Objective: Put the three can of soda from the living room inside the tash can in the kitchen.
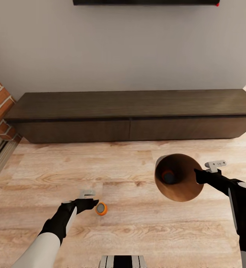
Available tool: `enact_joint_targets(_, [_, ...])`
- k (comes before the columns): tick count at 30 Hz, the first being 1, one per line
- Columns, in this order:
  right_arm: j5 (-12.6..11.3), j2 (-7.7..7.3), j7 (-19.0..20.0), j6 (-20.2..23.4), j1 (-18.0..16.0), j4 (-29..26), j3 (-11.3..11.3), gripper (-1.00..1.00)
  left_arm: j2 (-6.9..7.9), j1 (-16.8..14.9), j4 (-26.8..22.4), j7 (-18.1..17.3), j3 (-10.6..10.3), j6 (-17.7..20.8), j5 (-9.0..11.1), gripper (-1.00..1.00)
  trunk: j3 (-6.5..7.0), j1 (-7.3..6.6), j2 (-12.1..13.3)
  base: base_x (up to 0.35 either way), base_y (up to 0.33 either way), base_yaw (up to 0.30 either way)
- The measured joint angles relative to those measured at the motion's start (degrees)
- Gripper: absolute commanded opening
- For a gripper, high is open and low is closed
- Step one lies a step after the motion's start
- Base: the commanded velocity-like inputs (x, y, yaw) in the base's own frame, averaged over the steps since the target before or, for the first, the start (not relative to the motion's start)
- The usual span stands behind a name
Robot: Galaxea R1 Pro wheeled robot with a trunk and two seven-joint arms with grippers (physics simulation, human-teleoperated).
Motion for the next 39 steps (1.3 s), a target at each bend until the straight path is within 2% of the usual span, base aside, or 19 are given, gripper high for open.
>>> enact_joint_targets(4, [-0.2,0.14,0.0,0.18,0.06,-0.02,0.82,-1.0,-0.17,0.36,-0.01,-0.43,-0.01,-1.18,0.06,1.0,-0.36,0.22,-0.42,0.0,0.0,0.0])
enact_joint_targets(9, [0.11,0.11,-0.05,0.1,0.07,-0.01,1.18,-1.0,-1.13,0.39,0.08,-0.33,-0.25,-2.64,0.06,1.0,-0.41,0.22,-0.42,0.0,0.0,0.0])
enact_joint_targets(14, [-0.04,0.1,-0.03,0.17,0.08,-0.01,1.35,-1.0,-2.37,-0.03,-0.52,0.01,-1.57,-3.01,-0.06,1.0,-0.42,0.22,-0.42,0.0,0.0,0.0])
enact_joint_targets(16, [0.01,0.1,-0.03,0.17,0.08,-0.01,1.4,-1.0,-2.67,-0.96,-1.02,0.05,-2.12,-3.02,-0.07,1.0,-0.42,0.22,-0.42,0.0,0.0,0.0])
enact_joint_targets(20, [-0.05,0.1,-0.35,0.36,0.14,-0.01,1.29,-1.0,-2.67,-5.8,-0.96,-0.03,-2.7,-2.29,-0.21,1.0,-0.41,0.22,-0.42,0.0,0.0,0.0])
enact_joint_targets(21, [0.25,0.1,-0.49,0.24,0.14,-0.01,1.29,-1.0,-2.65,-6.11,-1.05,-0.06,-2.73,-1.98,-0.23,1.0,-0.42,0.22,-0.42,0.0,0.0,0.0])
enact_joint_targets(24, [-0.04,-0.02,-0.54,0.49,0.1,-0.02,1.21,-1.0,-2.6,-6.91,-1.4,-0.07,-2.8,2.5,-0.24,1.0,-0.42,0.22,-0.42,0.0,0.0,0.0])
enact_joint_targets(25, [-0.43,-0.32,-0.48,1.28,0.09,-0.02,0.96,-1.0,-2.51,-7.66,-1.54,-0.07,-2.92,7.99,-0.28,1.0,-0.42,0.22,-0.42,0.0,0.0,0.0])
enact_joint_targets(27, [0.62,-0.48,-0.63,1.49,0.07,-0.01,0.81,-1.0,-2.41,-8.68,-1.56,-0.08,-3.19,12.03,-0.37,1.0,-0.42,0.22,-0.42,0.0,0.0,0.0])
enact_joint_targets(28, [0.54,-0.59,-0.58,2.01,0.02,-0.01,0.81,-1.0,-2.18,-9.98,-1.37,-0.08,-3.44,15.77,-0.54,1.0,-0.41,0.22,-0.42,0.0,0.0,0.0])
enact_joint_targets(30, [-0.08,-0.65,-0.46,2.61,-0.02,-0.02,0.88,-1.0,-1.64,-11.33,-1.16,-0.2,-3.67,19.55,-0.9,1.0,-0.42,0.22,-0.42,0.0,0.0,0.0])
enact_joint_targets(31, [-0.15,-0.7,-0.44,2.91,-0.05,-0.02,0.94,-1.0,-0.8,-12.21,-1.01,-0.38,-3.8,23.05,-1.22,1.0,-0.42,0.22,-0.42,0.0,0.0,0.0])
enact_joint_targets(34, [0.33,-0.79,-0.43,3.38,-0.06,-0.01,0.94,-1.0,0.8,-13.14,0.05,-0.91,-4.01,28.58,-1.47,1.0,-0.42,0.22,-0.42,0.0,0.0,0.0])
enact_joint_targets(39, [0.35,-1.29,-0.24,6.78,-0.11,-0.02,0.96,-1.0,2.86,-13.68,3.98,-2.18,-4.18,32.19,-1.64,1.0,-0.42,0.22,-0.42,0.0,0.0,0.0])
